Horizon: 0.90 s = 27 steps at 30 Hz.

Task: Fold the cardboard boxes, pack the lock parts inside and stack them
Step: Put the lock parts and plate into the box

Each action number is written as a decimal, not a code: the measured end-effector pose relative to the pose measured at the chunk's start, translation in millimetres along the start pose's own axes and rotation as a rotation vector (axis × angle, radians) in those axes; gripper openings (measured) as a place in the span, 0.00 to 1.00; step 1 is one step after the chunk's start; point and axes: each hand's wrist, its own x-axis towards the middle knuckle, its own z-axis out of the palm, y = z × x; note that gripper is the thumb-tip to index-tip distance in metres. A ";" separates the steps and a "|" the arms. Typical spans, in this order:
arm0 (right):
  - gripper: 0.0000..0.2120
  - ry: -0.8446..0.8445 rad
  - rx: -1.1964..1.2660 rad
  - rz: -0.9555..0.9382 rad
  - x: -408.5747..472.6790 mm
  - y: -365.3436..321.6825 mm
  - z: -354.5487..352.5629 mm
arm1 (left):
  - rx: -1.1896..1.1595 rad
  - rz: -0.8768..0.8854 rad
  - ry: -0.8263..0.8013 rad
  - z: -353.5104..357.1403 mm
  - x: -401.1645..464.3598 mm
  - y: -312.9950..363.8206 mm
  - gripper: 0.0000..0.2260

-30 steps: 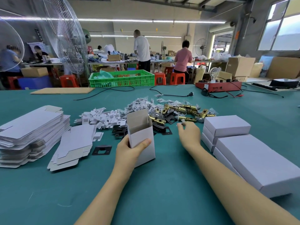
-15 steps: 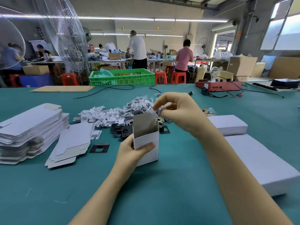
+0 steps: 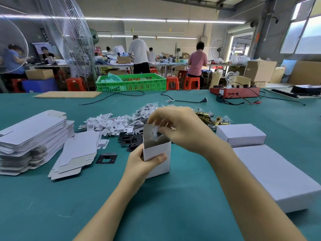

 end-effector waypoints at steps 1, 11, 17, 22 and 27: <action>0.13 0.009 0.006 -0.022 0.4 -0.1 3.0 | 0.005 0.000 -0.002 0.1 -0.3 0.1 0.14; 0.11 0.018 0.051 -0.045 2.4 6.0 20.4 | 0.062 0.005 -0.012 -0.4 -0.5 2.2 0.13; 0.10 0.018 -0.012 -0.024 2.7 7.4 23.7 | 0.086 0.006 -0.005 -2.0 0.8 -0.4 0.12; 0.06 0.107 -0.008 0.025 3.3 7.1 25.8 | 0.074 0.007 -0.006 -2.5 2.1 -2.3 0.13; 0.06 0.087 -0.045 0.030 3.4 6.6 31.2 | 0.072 0.013 -0.005 -3.3 3.9 -4.2 0.11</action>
